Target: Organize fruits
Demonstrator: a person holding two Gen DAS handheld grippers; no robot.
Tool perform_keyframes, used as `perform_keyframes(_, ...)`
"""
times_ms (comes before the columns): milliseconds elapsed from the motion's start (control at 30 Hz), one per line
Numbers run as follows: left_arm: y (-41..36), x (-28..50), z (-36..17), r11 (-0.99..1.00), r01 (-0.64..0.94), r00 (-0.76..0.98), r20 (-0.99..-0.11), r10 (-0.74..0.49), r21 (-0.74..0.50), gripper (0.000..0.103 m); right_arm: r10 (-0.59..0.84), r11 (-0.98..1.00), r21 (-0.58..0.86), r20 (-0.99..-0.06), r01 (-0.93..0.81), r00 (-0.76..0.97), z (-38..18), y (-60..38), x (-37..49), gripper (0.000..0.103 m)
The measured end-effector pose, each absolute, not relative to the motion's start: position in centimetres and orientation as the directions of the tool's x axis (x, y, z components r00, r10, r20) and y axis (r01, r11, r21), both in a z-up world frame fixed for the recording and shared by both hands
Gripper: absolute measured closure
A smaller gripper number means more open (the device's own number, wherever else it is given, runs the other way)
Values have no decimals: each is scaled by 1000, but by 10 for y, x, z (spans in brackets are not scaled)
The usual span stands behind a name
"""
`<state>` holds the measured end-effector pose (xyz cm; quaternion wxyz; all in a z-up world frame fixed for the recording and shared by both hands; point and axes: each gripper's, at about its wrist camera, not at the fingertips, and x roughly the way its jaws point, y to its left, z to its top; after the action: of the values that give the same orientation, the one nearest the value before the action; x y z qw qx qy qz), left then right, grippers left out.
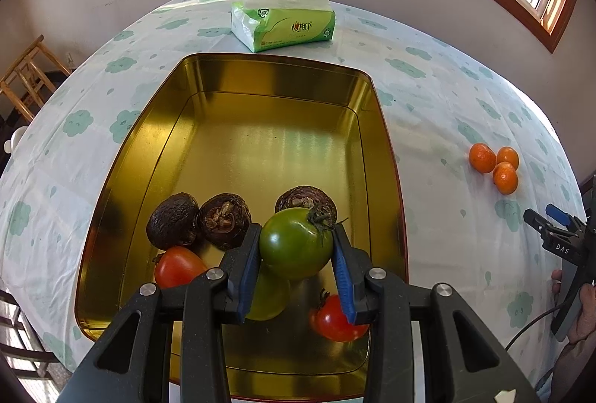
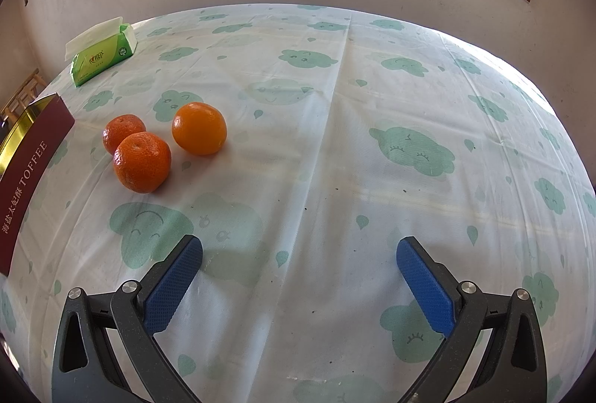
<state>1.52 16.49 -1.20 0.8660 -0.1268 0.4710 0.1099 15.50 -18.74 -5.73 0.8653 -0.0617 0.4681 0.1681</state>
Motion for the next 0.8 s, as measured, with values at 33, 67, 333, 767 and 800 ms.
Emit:
perform_keyframes(33,163,16,-11,945,-307,533,-843,72,-113,70,233,936,51,-831,-349,505,-57,-188,155,0)
perform_keyframes(67,162,15,-10,946,-305,533,-843,72,-112,70,233,936,51,-831,-349,505,-57,-188,155,0)
perform_keyframes(333,157,16,-10,949,-297,539,-839,77,-104,70,233,936,50,-831,-349,505,-57,-188,155,0)
perform_keyframes(767,157,15,-10,950,-295,541,-837,81,-99,69,223,937,36,-828,-347,514,-55,-185,151,0)
perform_keyframes(800,157,15,-10,950,-295,542,-837,80,-101,68,228,931,29,-826,-364,516,-55,-182,149,0)
